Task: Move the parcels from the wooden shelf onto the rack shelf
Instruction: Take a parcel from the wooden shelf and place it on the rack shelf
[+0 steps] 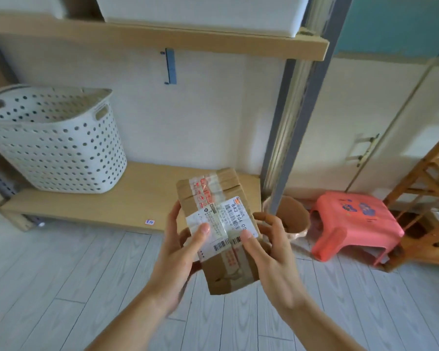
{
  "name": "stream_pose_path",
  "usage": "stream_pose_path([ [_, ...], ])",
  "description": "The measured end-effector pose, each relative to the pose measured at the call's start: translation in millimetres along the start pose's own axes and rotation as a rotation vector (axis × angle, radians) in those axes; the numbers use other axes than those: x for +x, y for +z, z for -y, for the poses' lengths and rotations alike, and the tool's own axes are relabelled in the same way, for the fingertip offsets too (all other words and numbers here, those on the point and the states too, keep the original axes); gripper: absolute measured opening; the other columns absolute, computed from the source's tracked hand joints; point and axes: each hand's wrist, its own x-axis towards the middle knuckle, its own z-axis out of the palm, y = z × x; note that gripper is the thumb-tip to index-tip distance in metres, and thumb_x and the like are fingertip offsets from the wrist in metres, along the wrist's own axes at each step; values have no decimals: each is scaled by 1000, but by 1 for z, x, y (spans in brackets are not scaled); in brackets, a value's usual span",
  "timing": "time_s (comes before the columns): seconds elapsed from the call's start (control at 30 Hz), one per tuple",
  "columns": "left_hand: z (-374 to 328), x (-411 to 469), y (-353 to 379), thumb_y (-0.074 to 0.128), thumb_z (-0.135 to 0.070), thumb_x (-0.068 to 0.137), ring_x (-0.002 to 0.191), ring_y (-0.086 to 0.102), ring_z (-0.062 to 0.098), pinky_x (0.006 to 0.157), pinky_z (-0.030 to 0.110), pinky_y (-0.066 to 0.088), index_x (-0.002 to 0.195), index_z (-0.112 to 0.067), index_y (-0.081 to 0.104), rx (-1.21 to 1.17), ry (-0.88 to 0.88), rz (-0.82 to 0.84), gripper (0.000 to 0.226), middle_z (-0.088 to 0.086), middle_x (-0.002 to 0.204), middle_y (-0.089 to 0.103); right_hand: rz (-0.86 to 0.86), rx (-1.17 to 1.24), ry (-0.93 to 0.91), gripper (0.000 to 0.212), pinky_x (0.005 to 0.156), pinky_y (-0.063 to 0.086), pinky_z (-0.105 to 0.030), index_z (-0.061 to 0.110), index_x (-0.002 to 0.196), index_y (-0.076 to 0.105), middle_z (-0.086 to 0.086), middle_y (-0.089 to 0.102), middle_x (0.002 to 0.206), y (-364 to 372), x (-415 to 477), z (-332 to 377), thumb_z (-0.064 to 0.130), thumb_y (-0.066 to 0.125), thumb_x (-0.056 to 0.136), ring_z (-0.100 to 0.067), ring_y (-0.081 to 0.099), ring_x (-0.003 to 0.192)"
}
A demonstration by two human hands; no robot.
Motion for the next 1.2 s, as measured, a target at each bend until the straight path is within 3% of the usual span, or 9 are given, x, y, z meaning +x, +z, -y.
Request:
stream_pose_path([
  [0.13,-21,31,-58,78,-24,85,109,76,29,73,46,63,147,-66,21,43,9,17,94,6,120,78,81,-48,-8,34,83,64,-42,25,125,64,-4,73,127,38,45,-1,33,73,93,-23,76,107],
  [0.23,-35,58,-86,73,-17,81,106,76,36,72,49,64,143,-54,35,-38,27,-29,82,9,115,80,88,-9,31,61,95,60,-49,39,128,64,-1,66,136,54,74,-5,48,83,71,-26,70,118],
  [0.37,-31,87,-102,77,-12,75,103,76,34,69,47,63,140,-53,36,-131,60,-152,87,9,107,80,183,194,208,83,81,62,-46,34,138,53,-8,70,131,71,98,-13,27,93,65,-26,77,106],
  [0.5,-36,98,-108,77,-27,74,107,71,29,75,46,64,125,-29,46,-228,54,-234,60,8,109,77,24,267,192,81,93,59,-59,25,138,50,-11,76,124,77,113,-11,26,86,65,-27,77,107],
  [0.63,-49,99,-115,70,-42,80,105,66,28,90,50,60,117,-6,58,-160,-12,-208,53,27,117,68,-187,238,84,79,101,49,-70,14,118,49,-12,79,115,80,124,14,39,97,59,-34,75,110],
  [0.8,-67,120,-131,69,-37,89,94,73,22,91,46,55,93,-17,71,-9,69,-136,21,5,97,81,-191,174,-73,65,102,53,-61,-1,112,48,-9,80,105,97,126,37,35,88,76,-25,78,99],
  [1.0,-78,135,-158,75,-49,72,94,71,24,80,42,58,93,-19,65,68,111,-132,38,6,97,76,-169,58,-109,56,98,57,-49,10,106,57,-9,80,112,115,145,35,46,86,74,-23,78,103],
  [1.13,-89,141,-158,72,-38,90,104,75,17,91,38,54,118,-41,62,164,154,-66,30,-2,108,82,-186,35,-119,54,83,59,-32,9,109,64,-6,81,108,117,153,33,43,79,71,-18,79,95],
  [1.2,-89,139,-157,65,-34,92,106,76,12,91,34,55,126,-38,58,221,176,-31,35,-4,114,81,-198,31,-105,57,80,61,-38,16,105,69,-5,81,106,116,155,29,54,85,66,-20,79,91],
])
